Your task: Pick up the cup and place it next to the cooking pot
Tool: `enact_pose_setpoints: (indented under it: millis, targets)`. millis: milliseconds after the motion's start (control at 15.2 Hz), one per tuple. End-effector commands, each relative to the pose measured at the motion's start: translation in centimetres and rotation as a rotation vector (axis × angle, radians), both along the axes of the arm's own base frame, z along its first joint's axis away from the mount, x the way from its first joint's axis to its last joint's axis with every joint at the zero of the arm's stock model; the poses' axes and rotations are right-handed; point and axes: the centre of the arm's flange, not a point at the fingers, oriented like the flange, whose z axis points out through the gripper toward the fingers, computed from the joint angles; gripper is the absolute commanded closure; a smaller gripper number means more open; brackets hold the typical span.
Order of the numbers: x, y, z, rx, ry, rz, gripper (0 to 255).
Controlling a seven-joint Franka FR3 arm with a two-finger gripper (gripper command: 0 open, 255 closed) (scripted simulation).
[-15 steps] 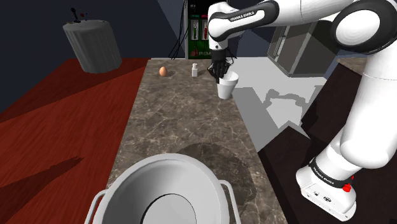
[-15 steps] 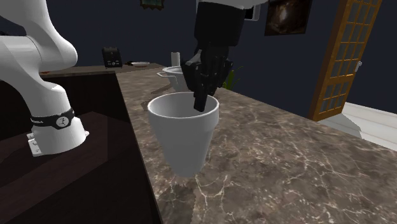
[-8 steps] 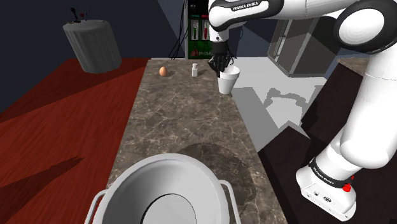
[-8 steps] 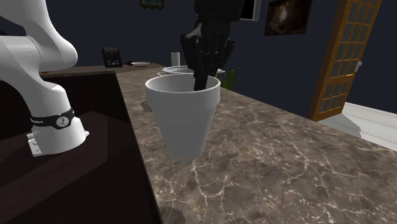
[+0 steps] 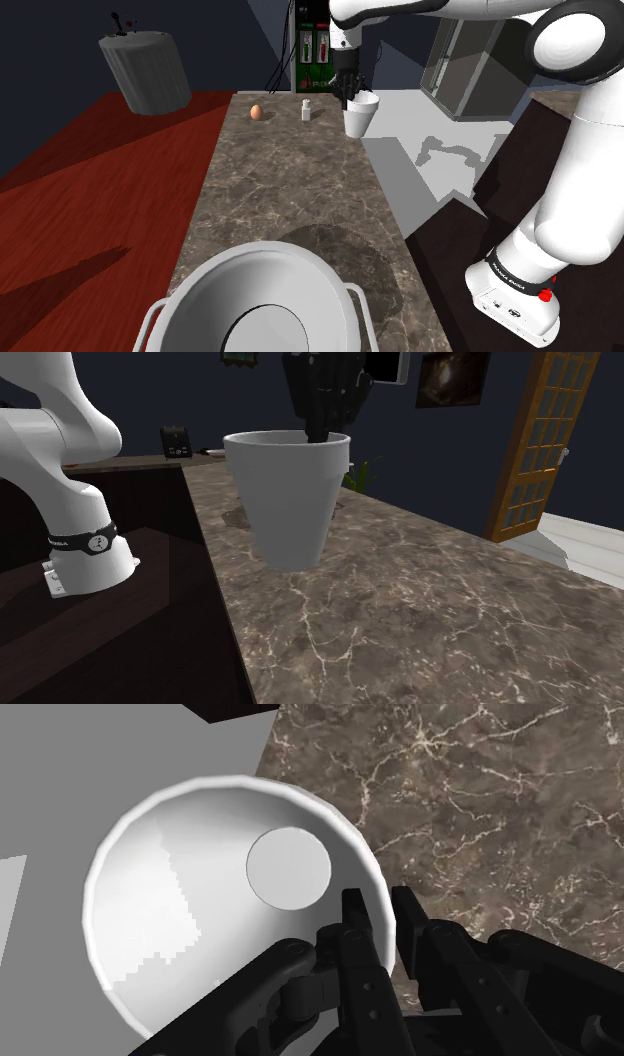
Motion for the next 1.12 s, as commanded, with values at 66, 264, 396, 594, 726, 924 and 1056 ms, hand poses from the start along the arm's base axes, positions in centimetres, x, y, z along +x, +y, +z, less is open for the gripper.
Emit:
enact_pose_setpoints:
  millis: [66, 264, 396, 594, 726, 924, 1056]
  targets:
    - [-0.1, -0.1, 1.7, 0.000, 0.000, 0.000, 255]
    - [-0.1, -0.1, 3.3, 0.000, 0.000, 0.000, 255]
    - [-0.1, -0.1, 4.3, 0.000, 0.000, 0.000, 255]
    - [-0.1, -0.1, 5.9, 0.000, 0.000, 0.000, 255]
    - [-0.1, -0.1, 7.0, 0.000, 0.000, 0.000, 255]
    - [-0.1, -0.1, 8.5, 0.000, 0.000, 0.000, 255]
    - [-0.1, -0.1, 9.1, 0.000, 0.000, 0.000, 255]
